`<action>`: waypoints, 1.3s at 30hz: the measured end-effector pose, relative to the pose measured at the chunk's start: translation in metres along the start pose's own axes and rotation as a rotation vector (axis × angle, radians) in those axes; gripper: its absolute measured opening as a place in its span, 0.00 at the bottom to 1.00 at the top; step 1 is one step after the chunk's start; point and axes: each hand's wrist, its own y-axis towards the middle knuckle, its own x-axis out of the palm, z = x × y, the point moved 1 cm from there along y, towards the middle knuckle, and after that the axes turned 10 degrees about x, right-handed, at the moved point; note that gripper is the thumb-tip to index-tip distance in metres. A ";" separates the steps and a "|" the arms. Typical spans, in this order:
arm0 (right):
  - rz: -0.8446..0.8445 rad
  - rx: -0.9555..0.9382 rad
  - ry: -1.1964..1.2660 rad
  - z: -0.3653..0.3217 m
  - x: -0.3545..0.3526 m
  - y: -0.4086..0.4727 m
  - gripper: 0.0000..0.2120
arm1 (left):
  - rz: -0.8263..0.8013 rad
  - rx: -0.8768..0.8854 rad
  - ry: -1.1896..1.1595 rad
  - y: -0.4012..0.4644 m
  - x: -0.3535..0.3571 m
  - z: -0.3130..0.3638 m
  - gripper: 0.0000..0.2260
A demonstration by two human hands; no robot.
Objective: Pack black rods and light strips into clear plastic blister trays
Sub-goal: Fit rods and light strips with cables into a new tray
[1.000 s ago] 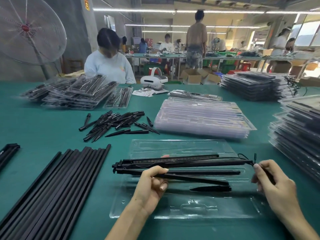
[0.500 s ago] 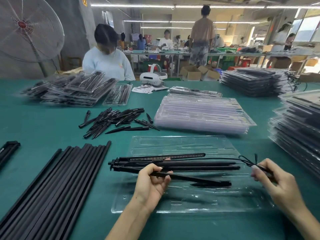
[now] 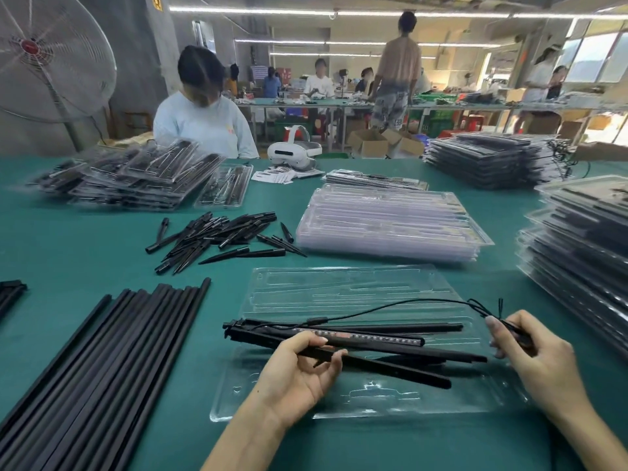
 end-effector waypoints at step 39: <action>-0.062 -0.019 0.009 -0.009 0.002 -0.004 0.20 | -0.117 0.925 1.734 -0.015 -0.065 0.071 0.12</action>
